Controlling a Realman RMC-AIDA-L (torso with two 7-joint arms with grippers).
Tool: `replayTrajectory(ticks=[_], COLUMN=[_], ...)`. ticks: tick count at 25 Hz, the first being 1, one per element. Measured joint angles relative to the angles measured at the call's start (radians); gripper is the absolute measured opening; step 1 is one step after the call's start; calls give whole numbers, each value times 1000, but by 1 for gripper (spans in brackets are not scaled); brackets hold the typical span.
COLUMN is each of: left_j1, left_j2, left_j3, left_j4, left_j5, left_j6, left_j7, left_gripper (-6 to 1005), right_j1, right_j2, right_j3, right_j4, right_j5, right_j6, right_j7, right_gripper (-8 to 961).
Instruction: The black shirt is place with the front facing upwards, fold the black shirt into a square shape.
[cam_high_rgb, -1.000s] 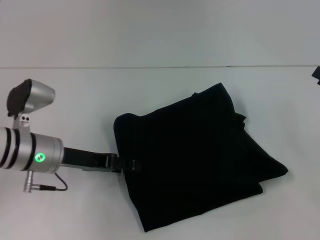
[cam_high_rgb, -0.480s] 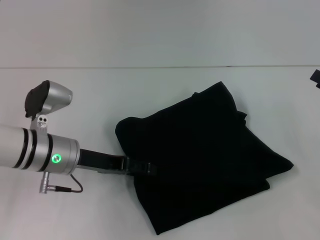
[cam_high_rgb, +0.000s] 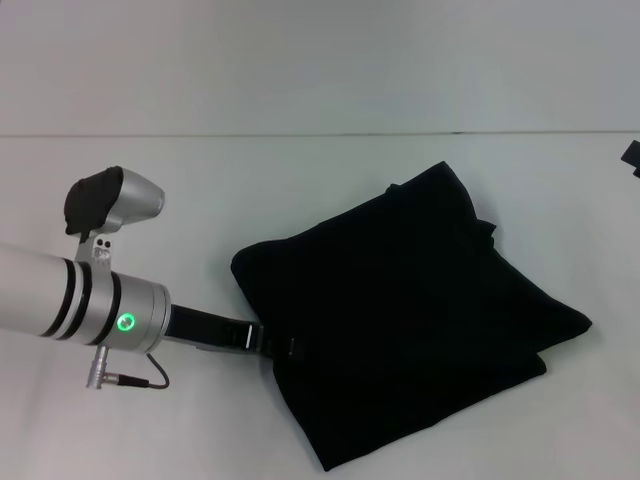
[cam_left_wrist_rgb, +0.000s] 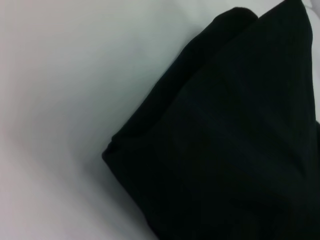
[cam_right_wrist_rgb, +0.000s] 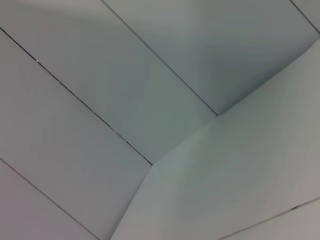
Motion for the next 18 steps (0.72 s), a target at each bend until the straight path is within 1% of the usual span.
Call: replayTrajectory(ticks=[1,7,12,14,18], left_j1=[0,1,-2,-4,0], left_j2=[0,1,9,15,33], left_j3=[2,2,-2,-4,-6], left_j4=[0,7,15,19,60], left_j5=[1,3,-2,-3,-4], left_j6=[-1,0,20,30,59], left_j7=[0,6,15,19,24], left_gripper=[650,387,199,142,128], right_j1=[0,0,0,0,4], right_j2=[0,-1,-1,-1,-1], right_j3=[0,2,7,12,7], right_j4=[0,0,0,0,1], right_j5=[0,4,6,6,1], right_j6=[-1,-1,1,4,15], right_j7=[0,1,0,-1,2], right_gripper=[614,614,615,615,615])
